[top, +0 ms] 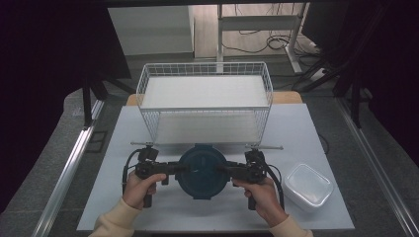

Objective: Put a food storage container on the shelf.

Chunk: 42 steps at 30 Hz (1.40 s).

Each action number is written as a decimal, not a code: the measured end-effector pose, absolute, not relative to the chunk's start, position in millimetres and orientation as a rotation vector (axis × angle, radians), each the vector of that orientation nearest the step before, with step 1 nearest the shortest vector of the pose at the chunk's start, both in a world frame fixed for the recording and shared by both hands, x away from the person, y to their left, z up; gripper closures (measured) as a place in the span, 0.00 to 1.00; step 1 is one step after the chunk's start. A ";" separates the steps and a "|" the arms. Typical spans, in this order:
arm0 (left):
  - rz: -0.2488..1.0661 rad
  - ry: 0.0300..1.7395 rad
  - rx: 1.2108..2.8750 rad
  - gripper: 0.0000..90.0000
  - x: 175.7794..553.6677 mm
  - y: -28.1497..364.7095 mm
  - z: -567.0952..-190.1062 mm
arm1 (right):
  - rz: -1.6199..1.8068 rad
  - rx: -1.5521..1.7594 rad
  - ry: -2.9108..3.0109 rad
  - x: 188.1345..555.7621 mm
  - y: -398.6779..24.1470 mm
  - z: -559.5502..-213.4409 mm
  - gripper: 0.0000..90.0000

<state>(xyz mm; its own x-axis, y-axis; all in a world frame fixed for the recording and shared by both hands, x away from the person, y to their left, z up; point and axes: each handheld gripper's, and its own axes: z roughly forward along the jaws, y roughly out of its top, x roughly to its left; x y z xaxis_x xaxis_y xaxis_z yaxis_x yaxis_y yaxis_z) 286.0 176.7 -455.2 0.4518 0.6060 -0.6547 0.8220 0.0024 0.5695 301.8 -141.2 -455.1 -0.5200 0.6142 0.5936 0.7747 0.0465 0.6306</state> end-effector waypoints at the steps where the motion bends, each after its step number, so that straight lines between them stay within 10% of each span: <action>1: -0.271 1.243 1.691 0.47 286.5 177.2 -454.0 | -1.477 -1.441 -2.154 303.0 -140.6 -451.7 0.42; 42: -0.173 1.132 1.677 0.48 323.8 176.0 -365.8 | -1.607 -1.357 -2.251 342.4 -143.6 -357.4 0.42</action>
<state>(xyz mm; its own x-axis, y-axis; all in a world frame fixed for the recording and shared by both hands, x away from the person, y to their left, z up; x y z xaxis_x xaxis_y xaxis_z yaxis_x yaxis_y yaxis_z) 323.8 176.0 -365.8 0.5407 0.5885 -0.6011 0.7413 0.0046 0.6712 342.4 -143.6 -357.4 -0.6106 0.6113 0.5035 0.6747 0.0686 0.7349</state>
